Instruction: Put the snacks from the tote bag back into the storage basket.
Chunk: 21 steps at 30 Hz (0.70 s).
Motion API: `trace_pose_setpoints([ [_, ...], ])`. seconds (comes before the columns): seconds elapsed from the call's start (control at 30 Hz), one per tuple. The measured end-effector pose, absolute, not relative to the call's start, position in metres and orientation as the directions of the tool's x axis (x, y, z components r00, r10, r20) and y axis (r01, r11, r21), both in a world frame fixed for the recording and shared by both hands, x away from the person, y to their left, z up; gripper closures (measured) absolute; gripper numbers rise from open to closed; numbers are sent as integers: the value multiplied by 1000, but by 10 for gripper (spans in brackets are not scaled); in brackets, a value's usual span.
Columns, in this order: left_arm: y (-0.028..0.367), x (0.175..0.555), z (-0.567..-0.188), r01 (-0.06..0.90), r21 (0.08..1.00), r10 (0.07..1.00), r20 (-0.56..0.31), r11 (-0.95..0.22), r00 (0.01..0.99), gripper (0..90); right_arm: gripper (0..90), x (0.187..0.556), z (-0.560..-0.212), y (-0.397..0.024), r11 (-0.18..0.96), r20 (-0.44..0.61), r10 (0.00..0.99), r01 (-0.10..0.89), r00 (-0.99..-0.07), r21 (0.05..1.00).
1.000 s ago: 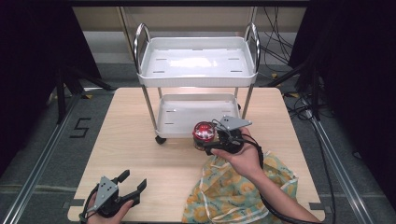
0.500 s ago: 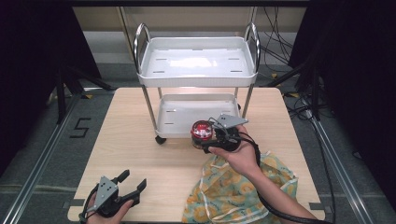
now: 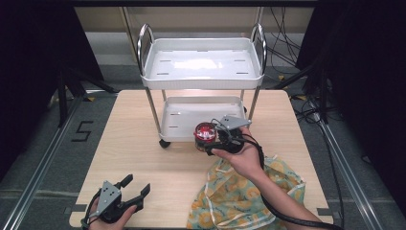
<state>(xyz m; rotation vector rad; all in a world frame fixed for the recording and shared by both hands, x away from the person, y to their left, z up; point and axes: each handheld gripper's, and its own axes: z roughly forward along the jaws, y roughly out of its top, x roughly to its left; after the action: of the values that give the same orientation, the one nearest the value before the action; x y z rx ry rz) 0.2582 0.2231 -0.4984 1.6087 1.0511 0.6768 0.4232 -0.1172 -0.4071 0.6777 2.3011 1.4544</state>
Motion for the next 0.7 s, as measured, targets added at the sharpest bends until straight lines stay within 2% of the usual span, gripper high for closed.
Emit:
trace_pose_setpoints([
  [0.3, 223, 258, -498, 288, 956, 887, -82, -60, 455, 271, 265, 428, -407, -111, 372, -27, 557, 220, -830, 902],
  [0.4, 224, 258, -498, 292, 954, 888, -81, -62, 453, 271, 265, 431, -406, -108, 387, -56, 547, 193, -835, 902],
  [0.7, 224, 258, -498, 290, 955, 887, -83, -59, 455, 271, 265, 435, -408, -98, 369, -38, 557, 206, -830, 906],
])
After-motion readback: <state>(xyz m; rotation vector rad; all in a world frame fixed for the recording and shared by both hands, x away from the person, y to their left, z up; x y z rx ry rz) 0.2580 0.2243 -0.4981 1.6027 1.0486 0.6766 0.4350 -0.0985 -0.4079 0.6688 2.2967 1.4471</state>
